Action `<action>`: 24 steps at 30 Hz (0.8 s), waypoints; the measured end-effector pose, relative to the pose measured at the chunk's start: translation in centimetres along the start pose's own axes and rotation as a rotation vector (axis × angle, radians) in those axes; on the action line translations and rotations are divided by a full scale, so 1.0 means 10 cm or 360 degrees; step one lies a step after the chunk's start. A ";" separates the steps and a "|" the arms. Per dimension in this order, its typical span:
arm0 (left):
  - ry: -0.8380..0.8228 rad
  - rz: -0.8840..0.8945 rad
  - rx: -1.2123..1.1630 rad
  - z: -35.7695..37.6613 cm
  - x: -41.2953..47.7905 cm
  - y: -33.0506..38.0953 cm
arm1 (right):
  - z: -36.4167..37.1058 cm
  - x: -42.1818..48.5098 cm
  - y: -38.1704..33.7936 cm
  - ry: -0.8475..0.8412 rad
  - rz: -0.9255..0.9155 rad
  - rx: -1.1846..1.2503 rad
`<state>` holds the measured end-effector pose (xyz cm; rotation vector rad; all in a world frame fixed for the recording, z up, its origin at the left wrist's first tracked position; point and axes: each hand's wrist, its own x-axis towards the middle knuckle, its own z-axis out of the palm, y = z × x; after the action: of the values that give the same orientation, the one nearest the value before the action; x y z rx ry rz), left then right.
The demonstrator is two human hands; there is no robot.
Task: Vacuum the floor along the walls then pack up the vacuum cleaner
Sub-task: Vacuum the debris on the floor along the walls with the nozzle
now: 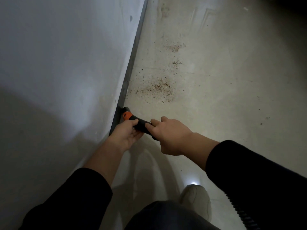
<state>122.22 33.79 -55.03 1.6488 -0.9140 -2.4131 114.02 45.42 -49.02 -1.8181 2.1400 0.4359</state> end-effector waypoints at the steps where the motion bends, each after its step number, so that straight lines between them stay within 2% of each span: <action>1: -0.0003 -0.0003 0.0005 0.02 0.02 0.01 | 0.02 0.01 0.02 0.0010 0.0013 -0.0002; 12: -0.0007 0.0045 0.0022 0.06 0.27 0.15 | 0.07 0.20 0.10 0.0125 0.0071 0.0053; 24: -0.0069 0.0007 0.0063 0.17 0.08 -0.05 | 0.19 -0.08 0.12 0.0077 0.0115 0.0024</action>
<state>120.57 34.63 -55.56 1.6116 -0.9772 -2.4527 112.98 47.11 -50.33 -1.7650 2.2404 0.3948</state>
